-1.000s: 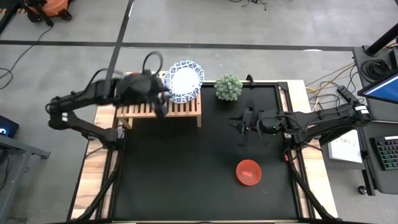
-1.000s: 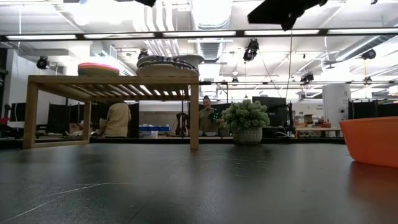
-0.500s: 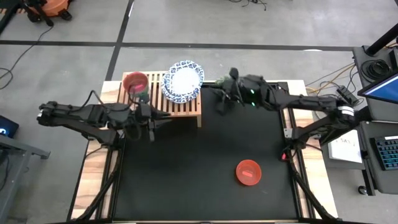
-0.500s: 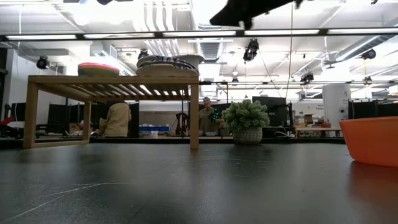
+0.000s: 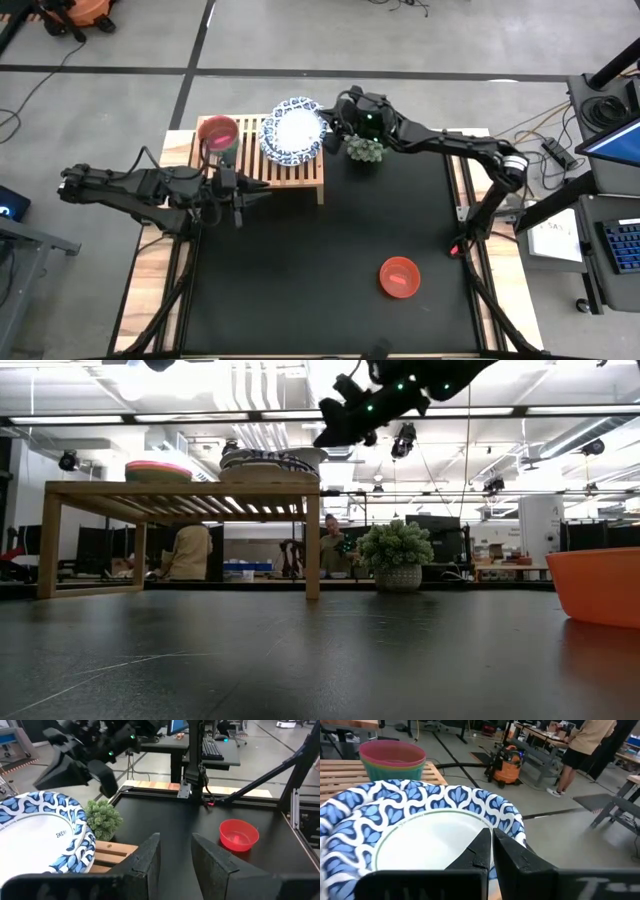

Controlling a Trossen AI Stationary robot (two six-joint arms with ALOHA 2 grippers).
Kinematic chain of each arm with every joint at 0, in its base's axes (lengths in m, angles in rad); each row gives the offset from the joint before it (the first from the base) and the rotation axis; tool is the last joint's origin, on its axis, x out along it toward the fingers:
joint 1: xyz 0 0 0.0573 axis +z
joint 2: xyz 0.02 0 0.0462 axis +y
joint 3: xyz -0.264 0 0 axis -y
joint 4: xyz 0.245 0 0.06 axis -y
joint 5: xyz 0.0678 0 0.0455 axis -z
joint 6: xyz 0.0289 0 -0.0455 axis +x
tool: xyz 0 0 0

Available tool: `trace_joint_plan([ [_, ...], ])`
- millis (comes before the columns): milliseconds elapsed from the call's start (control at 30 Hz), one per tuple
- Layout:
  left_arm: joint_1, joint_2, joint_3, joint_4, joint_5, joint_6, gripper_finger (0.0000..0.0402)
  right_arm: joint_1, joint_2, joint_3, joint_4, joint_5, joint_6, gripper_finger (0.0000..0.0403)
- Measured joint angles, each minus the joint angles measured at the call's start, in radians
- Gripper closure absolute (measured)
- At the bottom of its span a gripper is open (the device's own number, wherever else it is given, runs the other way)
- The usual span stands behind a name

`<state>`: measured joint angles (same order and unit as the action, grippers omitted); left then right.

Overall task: Place and stack bowls onto a shelf
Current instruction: Stack the blue patterned bowl on top of the blue patterned bowl on the shelf

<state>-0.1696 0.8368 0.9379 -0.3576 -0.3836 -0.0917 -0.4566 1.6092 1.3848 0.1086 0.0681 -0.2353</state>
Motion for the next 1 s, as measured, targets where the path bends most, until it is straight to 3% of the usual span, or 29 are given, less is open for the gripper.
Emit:
trace_joint_plan([
  [400, 0.0, 0.009, -0.017, 0.006, 0.0, 0.021, 0.0311, -0.003, 0.082, 0.016, 0.003, -0.05, 0.056, 0.0394],
  [733, 0.0, 0.008, -0.017, -0.006, 0.0, 0.027, 0.0311, 0.013, 0.019, 0.015, 0.008, -0.05, 0.063, 0.0394],
  [1000, 0.0, 0.012, -0.018, 0.002, -0.001, 0.053, 0.0311, -0.029, 0.066, 0.015, 0.199, -0.05, 0.079, 0.0394],
])
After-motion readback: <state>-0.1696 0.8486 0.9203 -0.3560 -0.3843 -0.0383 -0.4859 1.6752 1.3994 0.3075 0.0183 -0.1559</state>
